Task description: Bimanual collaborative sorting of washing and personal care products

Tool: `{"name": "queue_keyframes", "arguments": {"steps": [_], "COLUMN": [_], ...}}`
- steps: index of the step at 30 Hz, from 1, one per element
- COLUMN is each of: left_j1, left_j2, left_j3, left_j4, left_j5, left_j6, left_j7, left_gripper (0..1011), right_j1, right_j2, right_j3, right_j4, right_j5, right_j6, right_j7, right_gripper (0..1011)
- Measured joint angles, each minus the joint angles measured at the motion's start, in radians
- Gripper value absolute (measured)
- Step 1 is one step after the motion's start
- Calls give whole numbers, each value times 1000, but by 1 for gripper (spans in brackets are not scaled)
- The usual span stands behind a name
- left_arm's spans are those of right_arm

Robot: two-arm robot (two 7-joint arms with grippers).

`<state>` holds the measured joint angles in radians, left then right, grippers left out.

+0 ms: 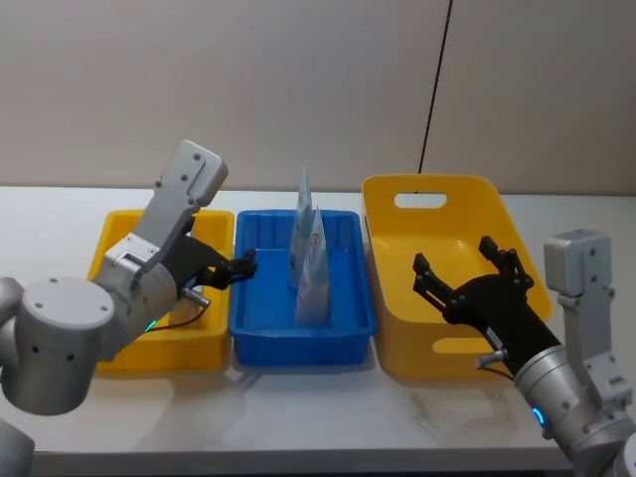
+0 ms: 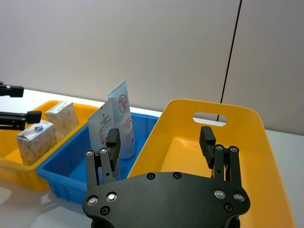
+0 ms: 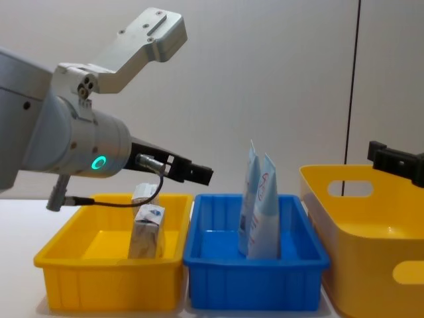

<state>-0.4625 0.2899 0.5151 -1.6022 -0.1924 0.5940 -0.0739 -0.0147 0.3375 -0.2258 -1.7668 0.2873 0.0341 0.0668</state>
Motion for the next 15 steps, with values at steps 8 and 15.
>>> {"name": "queue_keyframes", "arguments": {"steps": [8, 15], "left_j1": [19, 32], "left_j2": [3, -4], "left_j3": [-7, -13], "left_j4": [-35, -38], "left_j5": [7, 12], "left_j6": [63, 83], "left_j7": [15, 28], "left_gripper": [1001, 1001], "right_j1": [0, 0], "right_j2": [0, 0], "right_j3": [0, 0], "right_j4": [0, 0], "right_j5": [0, 0], "right_j6": [0, 0], "right_j7": [0, 0], "right_gripper": [1002, 1002]}}
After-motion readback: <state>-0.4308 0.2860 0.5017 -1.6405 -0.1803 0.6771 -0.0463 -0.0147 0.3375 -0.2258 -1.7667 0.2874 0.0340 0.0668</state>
